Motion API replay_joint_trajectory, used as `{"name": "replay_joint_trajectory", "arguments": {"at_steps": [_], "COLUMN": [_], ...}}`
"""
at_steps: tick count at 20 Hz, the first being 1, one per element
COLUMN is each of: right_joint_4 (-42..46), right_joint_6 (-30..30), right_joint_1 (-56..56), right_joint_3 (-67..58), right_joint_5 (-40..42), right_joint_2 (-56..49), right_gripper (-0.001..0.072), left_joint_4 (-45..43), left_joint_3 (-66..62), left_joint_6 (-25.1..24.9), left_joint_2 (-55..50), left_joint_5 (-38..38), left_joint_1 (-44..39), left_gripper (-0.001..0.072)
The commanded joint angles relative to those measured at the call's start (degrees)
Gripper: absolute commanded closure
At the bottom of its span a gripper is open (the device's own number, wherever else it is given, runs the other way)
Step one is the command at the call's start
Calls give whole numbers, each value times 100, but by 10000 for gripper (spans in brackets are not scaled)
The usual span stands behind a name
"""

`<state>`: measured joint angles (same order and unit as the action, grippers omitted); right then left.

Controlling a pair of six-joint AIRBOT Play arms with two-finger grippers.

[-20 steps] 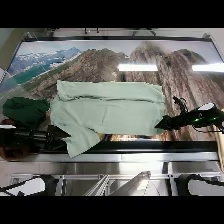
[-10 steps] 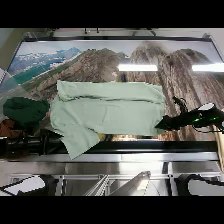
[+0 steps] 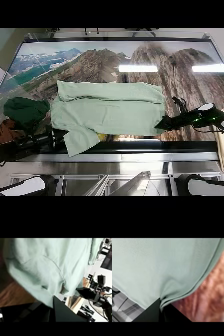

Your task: Fold the shirts.

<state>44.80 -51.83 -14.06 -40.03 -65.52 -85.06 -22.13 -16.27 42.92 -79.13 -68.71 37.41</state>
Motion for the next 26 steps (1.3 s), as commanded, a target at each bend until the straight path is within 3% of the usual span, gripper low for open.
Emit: {"name": "replay_joint_trajectory", "arguments": {"at_steps": [1, 8, 12, 15, 20, 26], "right_joint_4": [2, -4, -479, -538, -1460, -2546], "right_joint_6": [-2, -166, -42, -46, 155, 579], "right_joint_1": [-7, -1239, -1456, -1215, -1220, -944], "right_joint_3": [-7, -11, -7, -7, -114, -529], "right_joint_5": [-103, -761, -896, -879, -868, 208], "right_joint_2": [7, 654, 789, 787, 787, 734], "right_gripper": [690, 690, 690, 690, 689, 689], "left_joint_4": [122, 122, 114, 144, 820, 811], "left_joint_3": [63, 66, 63, 61, -793, -3023], "left_joint_6": [-168, -24, 4, 243, 442, 625], "left_joint_2": [-7, 37, 763, 1309, 1753, 210], "left_joint_5": [79, -431, -516, -525, -682, -251], "left_joint_1": [-94, 507, 717, 407, -334, -1469], "left_gripper": [704, 705, 685, 684, 684, 685]}}
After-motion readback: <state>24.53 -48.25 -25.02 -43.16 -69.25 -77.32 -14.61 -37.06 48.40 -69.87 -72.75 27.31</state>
